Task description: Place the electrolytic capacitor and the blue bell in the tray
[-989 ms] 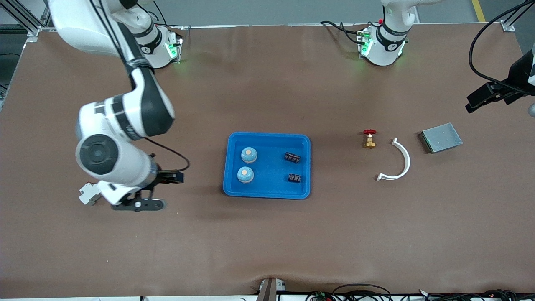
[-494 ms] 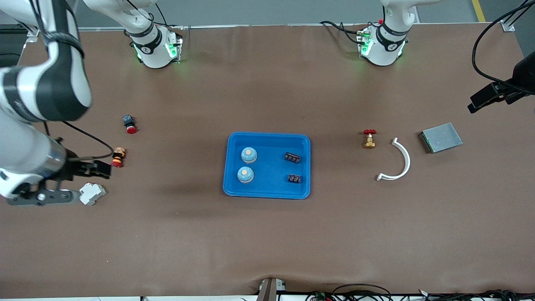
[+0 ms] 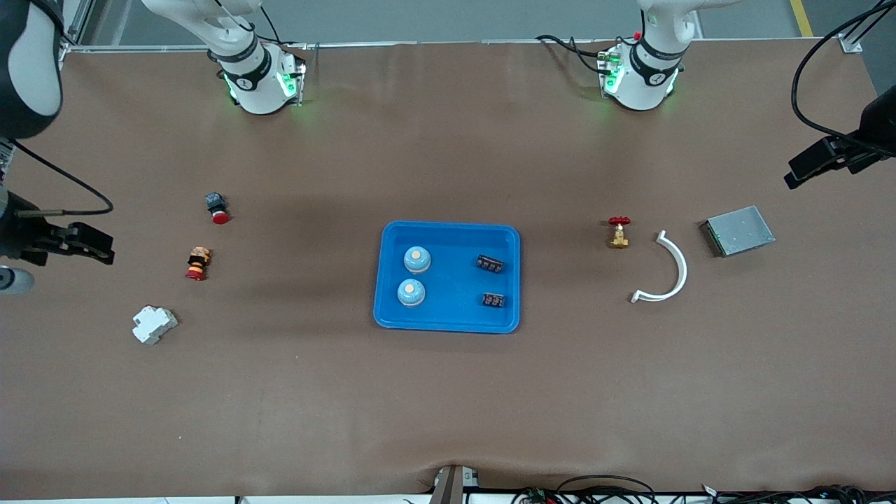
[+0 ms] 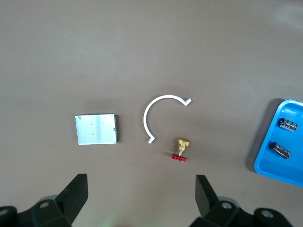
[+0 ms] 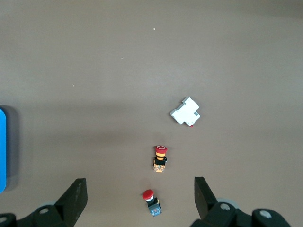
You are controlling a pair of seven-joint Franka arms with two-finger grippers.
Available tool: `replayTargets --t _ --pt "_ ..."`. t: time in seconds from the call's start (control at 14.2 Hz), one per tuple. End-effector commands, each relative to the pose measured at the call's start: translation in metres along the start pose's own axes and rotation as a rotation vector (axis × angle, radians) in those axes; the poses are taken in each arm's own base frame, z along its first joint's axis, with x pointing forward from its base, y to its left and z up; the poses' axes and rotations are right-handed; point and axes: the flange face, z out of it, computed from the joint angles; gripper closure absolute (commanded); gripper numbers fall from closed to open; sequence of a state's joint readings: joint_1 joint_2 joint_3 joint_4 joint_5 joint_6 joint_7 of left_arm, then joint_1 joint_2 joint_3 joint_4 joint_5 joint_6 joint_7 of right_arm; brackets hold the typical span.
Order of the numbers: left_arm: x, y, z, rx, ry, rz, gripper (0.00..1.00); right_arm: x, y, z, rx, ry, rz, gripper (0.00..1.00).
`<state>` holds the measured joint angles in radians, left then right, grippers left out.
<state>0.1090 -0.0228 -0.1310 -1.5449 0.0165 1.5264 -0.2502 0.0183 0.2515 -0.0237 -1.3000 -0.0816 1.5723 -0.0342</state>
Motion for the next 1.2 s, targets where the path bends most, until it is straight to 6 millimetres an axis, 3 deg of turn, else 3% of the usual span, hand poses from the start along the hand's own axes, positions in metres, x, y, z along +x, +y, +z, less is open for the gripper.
replayTargets --t 0.0,0.42,0.92,1.13 --pt "-0.006 -0.002 -0.006 -0.015 -0.004 0.032 0.0 -0.019 0.012 -0.015 -0.003 0.004 0.011 0.0" --pt "-0.007 -0.001 -0.006 0.016 0.01 0.043 0.0 -0.052 0.036 -0.032 0.018 0.026 0.059 0.0" --pt "-0.027 0.0 -0.01 0.035 0.013 0.132 0.0 -0.069 0.034 -0.051 0.023 0.061 0.067 0.0" --pt "-0.032 0.002 -0.011 0.037 0.012 0.137 0.0 -0.073 0.032 -0.044 0.068 0.094 0.073 0.0"
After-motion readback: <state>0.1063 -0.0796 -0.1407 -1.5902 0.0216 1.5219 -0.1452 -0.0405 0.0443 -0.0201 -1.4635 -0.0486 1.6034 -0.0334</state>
